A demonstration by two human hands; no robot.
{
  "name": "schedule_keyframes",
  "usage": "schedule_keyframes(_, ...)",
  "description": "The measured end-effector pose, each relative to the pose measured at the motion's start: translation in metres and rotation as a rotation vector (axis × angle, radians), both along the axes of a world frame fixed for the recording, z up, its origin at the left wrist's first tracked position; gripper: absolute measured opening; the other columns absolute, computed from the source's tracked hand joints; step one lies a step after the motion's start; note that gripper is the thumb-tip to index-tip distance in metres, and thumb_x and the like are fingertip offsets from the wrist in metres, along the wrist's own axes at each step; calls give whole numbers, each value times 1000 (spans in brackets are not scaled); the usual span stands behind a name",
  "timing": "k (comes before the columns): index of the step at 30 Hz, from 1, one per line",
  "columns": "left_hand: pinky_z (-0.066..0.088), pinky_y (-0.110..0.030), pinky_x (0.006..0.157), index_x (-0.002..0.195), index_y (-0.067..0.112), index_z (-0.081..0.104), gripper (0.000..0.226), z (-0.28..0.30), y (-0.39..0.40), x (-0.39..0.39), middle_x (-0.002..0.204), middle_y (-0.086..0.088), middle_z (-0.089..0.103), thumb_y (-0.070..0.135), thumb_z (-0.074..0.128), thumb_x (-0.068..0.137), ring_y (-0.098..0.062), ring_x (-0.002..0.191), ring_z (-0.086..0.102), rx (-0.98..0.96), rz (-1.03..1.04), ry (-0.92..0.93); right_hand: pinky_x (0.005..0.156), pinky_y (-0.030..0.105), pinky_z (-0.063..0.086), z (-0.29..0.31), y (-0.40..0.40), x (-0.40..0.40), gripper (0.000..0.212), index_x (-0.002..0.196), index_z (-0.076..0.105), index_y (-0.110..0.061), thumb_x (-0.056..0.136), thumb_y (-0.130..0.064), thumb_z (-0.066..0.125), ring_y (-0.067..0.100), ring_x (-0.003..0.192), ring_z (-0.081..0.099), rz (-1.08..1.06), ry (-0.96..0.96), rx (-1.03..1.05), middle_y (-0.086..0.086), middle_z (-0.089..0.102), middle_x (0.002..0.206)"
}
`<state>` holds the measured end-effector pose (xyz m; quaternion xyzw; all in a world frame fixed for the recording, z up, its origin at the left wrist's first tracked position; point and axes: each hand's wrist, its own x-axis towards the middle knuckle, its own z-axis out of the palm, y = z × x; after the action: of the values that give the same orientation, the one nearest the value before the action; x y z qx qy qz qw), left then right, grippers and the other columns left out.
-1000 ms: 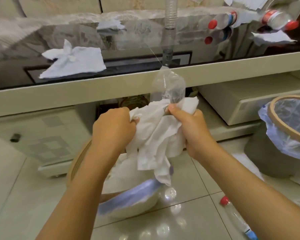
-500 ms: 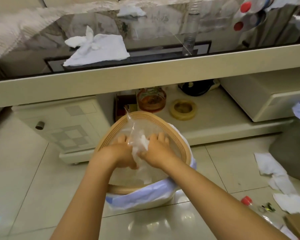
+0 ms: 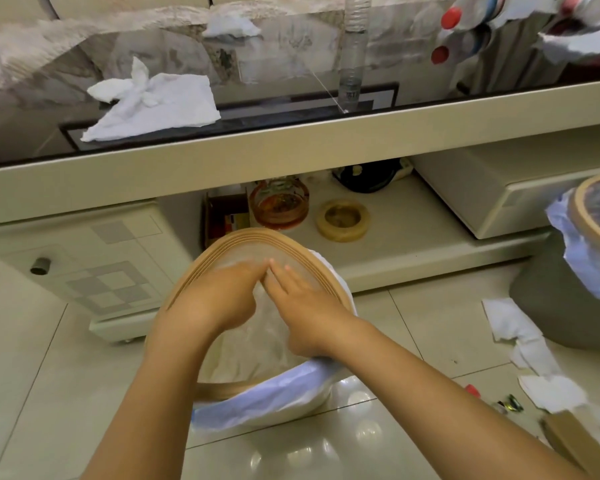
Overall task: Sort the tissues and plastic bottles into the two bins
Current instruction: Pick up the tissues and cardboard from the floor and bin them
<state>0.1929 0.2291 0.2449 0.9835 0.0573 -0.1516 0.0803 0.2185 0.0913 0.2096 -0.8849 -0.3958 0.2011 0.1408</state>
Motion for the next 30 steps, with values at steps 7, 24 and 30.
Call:
schedule_keyframes(7, 27, -34, 111, 148, 4, 26, 48, -26, -35, 11, 148, -11, 35, 21, 35, 104, -28, 136, 35, 236, -142, 656, 116, 30, 15, 2, -4, 0, 81, 151, 2, -11, 88, 0, 51, 18, 146, -11, -85, -28, 27, 5, -15, 158)
schedule_keyframes(24, 51, -31, 59, 100, 26, 59, 25, 36, -91, 18, 75, 5, 61, 46, 44, 96, -14, 63, 58, 212, -46, -451, 65, 34, 42, 15, -107, -12, 17, 97, 62, -21, 82, -29, 59, 19, 78, 55, -345, -583, 423, -2, 59, 89)
schedule_keyframes(30, 48, -30, 60, 99, 27, 57, 21, 0, -179, 7, 83, 3, 65, 44, 48, 92, -23, 82, 63, 47, -387, -529, 64, 31, 35, -13, -188, -37, 18, 95, 59, -25, 80, -34, 58, 16, 73, 52, -495, -729, 332, -5, 55, 84)
